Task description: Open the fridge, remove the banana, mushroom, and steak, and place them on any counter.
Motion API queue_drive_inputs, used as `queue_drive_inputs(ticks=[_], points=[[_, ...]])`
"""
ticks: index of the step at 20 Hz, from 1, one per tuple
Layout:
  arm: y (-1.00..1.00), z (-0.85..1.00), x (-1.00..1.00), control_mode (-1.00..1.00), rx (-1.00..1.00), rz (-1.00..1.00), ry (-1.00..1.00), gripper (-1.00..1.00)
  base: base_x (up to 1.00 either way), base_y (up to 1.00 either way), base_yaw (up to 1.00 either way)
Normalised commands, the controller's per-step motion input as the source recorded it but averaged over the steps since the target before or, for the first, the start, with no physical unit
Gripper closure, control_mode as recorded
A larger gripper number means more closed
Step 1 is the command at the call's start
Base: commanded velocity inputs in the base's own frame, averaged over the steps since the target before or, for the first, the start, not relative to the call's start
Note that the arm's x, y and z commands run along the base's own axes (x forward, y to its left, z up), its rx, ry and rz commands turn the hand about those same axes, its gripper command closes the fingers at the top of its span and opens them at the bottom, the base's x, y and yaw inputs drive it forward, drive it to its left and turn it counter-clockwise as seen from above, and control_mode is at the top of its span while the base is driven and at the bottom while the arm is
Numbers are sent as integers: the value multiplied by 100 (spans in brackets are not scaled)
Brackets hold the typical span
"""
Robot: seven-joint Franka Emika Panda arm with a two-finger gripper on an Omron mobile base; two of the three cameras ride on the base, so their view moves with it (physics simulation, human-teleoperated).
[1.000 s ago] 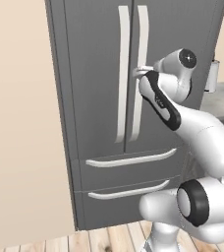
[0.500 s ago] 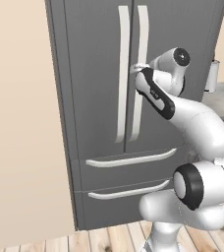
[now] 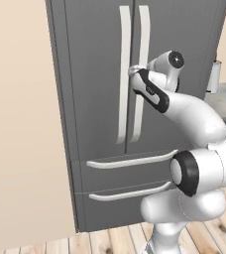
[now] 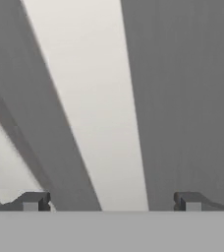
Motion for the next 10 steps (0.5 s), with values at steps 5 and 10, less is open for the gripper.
queue_drive_inputs(ticks=[5, 10], points=[[0, -18, 48, -100, 0, 0, 0, -100, 0, 0, 0], [0, -24, 54, -100, 0, 0, 0, -100, 0, 0, 0]])
